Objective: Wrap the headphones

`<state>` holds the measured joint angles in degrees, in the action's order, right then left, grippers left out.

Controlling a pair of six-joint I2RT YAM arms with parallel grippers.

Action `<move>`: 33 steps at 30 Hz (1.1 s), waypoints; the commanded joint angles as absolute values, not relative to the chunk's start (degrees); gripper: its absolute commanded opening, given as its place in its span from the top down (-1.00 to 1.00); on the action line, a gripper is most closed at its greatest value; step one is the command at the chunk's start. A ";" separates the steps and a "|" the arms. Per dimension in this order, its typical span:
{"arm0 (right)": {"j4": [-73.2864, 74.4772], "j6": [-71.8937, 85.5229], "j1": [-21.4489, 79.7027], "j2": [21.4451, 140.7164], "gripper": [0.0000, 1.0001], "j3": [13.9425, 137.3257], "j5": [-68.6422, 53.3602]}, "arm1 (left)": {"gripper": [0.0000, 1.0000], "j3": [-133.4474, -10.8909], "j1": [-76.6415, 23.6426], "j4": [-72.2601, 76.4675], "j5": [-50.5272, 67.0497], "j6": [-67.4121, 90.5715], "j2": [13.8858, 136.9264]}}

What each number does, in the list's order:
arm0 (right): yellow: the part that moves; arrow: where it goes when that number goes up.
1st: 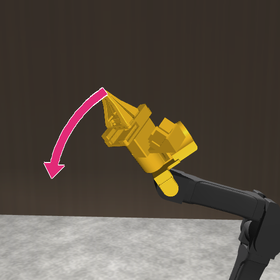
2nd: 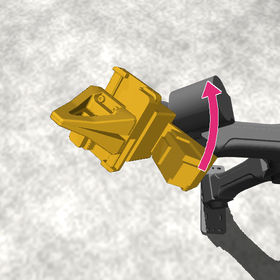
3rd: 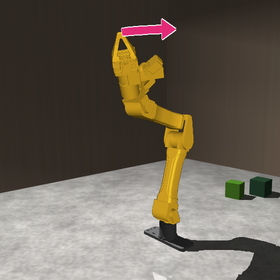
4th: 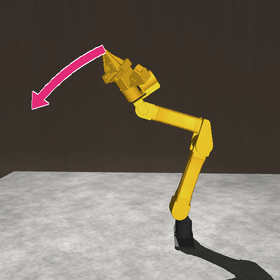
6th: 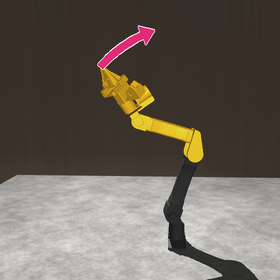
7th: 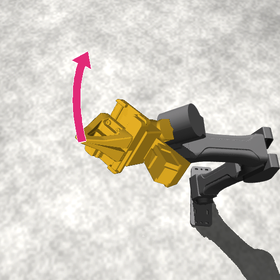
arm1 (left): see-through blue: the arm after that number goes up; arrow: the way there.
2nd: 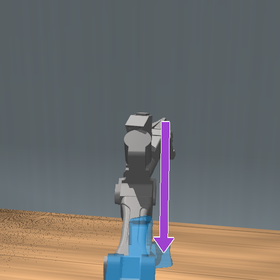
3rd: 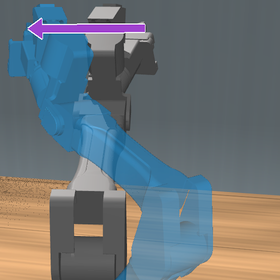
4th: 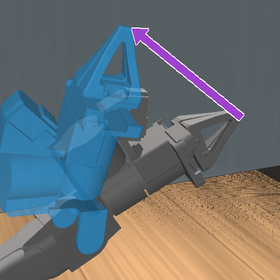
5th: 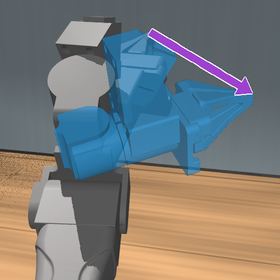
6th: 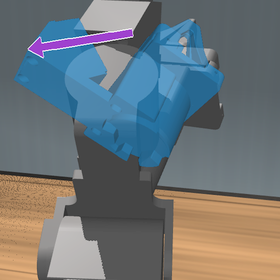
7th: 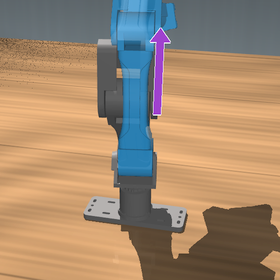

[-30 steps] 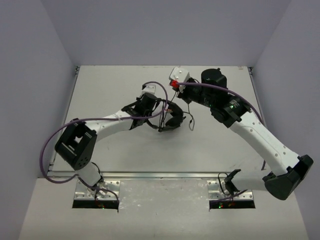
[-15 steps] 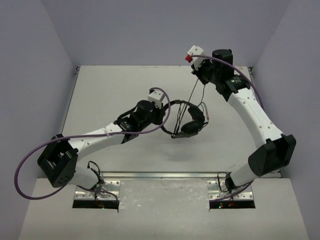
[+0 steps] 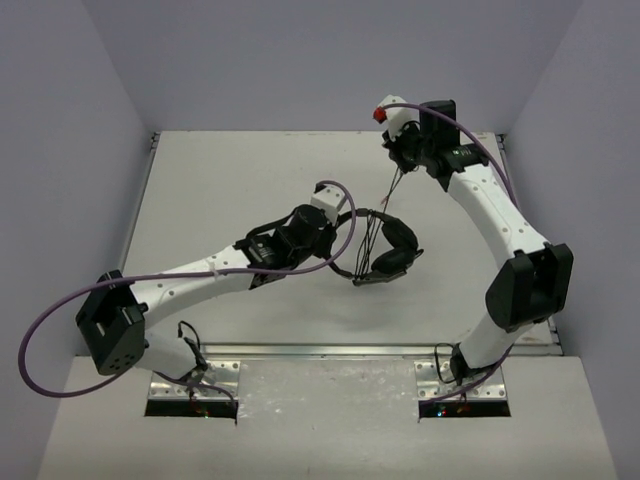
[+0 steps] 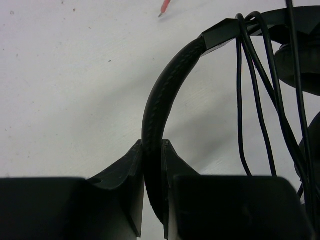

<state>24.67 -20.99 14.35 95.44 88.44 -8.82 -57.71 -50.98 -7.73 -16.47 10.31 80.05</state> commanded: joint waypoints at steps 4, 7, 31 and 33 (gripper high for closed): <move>8.53 -15.30 11.51 91.50 0.97 87.98 -15.45 | 0.99 -64.33 -53.88 -21.79 -8.44 8.44 80.41; 6.16 -12.22 11.43 88.43 0.97 86.40 -25.46 | 0.99 -64.95 -53.88 -22.06 -7.04 8.79 81.30; -80.06 78.44 -6.86 108.25 0.97 81.55 -82.52 | 0.99 -61.08 -53.79 -24.70 10.36 9.49 57.58; -89.78 91.80 -6.94 111.34 0.97 84.79 -83.49 | 0.99 -62.65 -53.79 -24.35 11.34 10.10 56.87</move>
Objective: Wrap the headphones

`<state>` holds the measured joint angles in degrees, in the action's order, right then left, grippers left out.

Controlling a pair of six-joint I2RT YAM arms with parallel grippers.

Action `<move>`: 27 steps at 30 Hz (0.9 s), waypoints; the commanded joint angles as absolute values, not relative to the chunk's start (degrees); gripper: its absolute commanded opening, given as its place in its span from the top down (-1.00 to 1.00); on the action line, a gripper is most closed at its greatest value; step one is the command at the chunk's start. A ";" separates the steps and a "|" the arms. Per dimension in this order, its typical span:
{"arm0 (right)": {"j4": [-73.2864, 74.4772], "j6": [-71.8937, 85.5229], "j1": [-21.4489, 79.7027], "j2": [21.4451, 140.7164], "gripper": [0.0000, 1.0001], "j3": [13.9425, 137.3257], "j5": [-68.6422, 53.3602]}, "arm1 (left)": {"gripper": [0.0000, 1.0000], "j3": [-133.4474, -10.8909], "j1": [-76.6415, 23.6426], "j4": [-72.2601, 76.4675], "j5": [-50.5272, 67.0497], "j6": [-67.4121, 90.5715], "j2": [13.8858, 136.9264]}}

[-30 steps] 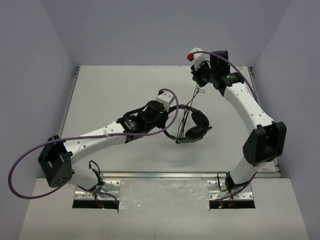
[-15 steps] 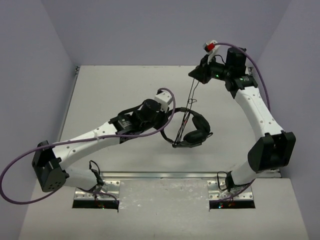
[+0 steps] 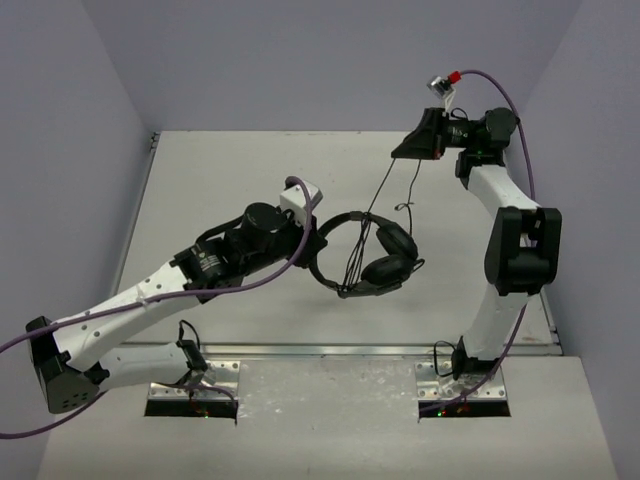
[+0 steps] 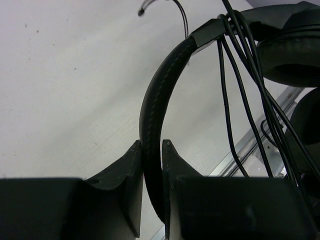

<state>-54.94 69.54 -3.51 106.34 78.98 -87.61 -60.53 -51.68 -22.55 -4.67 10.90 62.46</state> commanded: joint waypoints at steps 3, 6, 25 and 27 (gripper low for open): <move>-97.21 99.05 -6.16 114.35 0.97 86.83 -85.77 | 0.99 -66.95 -53.61 -26.35 5.84 11.77 55.55; -96.68 98.70 -5.28 113.82 0.97 88.24 -87.36 | 0.99 -71.27 -51.16 -28.29 1.50 15.11 55.02; -92.58 96.09 -3.25 112.06 0.97 90.18 -96.33 | 0.99 -69.26 -35.07 -9.86 35.76 29.51 55.38; -83.21 88.64 -3.43 112.15 0.97 89.65 -94.41 | 0.99 -70.48 -34.98 -7.74 37.00 31.80 54.41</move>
